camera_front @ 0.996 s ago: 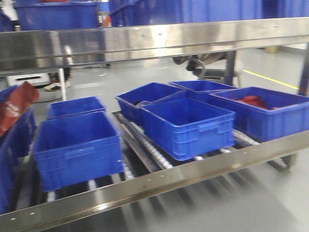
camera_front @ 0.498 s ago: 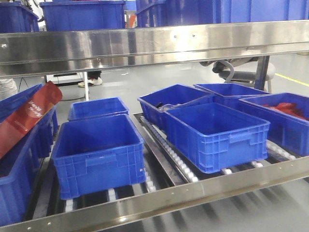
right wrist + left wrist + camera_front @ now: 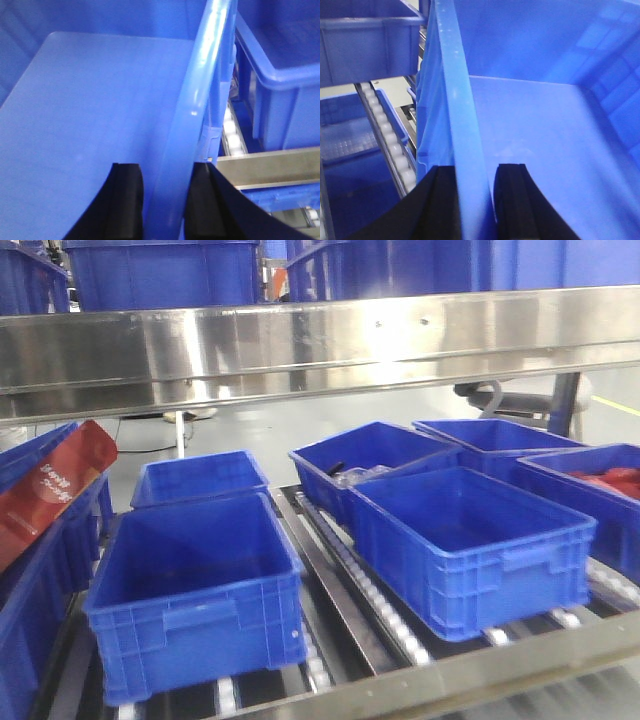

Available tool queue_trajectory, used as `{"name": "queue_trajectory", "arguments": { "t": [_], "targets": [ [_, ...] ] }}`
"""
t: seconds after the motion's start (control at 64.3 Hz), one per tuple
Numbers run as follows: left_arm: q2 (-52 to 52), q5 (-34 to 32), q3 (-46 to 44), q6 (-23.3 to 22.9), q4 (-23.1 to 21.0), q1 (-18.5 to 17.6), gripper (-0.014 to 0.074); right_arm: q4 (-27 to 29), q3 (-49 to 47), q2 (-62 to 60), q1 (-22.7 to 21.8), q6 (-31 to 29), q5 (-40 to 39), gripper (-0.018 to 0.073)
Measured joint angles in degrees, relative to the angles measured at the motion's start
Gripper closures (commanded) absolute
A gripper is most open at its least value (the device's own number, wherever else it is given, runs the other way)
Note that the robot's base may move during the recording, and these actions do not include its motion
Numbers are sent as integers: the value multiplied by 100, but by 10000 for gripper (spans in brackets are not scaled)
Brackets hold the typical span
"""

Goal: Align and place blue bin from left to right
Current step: 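Drive up to the other roller rack holding the bin in both grippers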

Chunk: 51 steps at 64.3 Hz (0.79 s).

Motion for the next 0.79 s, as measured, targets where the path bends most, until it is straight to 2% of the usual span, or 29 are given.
{"name": "queue_trajectory", "arguments": {
  "t": [0.794],
  "targets": [
    [0, -11, 0, 0, 11, 0, 708, 0, 0, 0, 0, 0, 0, 626]
  ]
}}
